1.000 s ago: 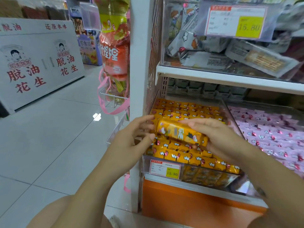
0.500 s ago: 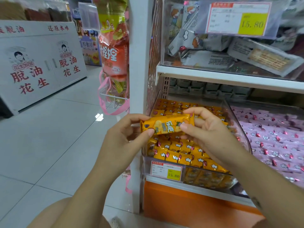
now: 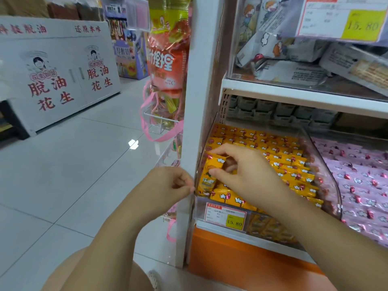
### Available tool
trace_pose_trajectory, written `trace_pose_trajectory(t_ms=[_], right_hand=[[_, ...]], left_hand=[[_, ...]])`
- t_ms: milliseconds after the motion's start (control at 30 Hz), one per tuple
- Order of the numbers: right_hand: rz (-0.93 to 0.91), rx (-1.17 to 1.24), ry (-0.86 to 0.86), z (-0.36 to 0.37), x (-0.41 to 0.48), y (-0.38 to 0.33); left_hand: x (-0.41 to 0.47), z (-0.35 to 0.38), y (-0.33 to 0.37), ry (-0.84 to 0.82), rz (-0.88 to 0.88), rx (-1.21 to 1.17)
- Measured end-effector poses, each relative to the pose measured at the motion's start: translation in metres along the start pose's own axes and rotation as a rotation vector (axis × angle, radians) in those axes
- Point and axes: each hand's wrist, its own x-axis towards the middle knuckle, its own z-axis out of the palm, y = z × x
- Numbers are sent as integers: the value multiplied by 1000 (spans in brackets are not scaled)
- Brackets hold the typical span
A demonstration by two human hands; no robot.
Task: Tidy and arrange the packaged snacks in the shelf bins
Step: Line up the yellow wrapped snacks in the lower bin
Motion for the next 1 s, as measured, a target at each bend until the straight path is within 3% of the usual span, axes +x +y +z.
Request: trace_pose_trajectory(t_ms=[167,367,733,1000], right_hand=[[-73,-167,-206,21,1,4],[-24,-235,-144,23,-6,9],[-164,-224,-23,37,-21,16],[-136,-392,-243,32,-8,18]], left_hand=[[3,0,-3,-65,-27,49],[1,1,-4,-93,-24,62],[2,0,1,-103,-17,53],[2,1,-1,-88,-17,39]])
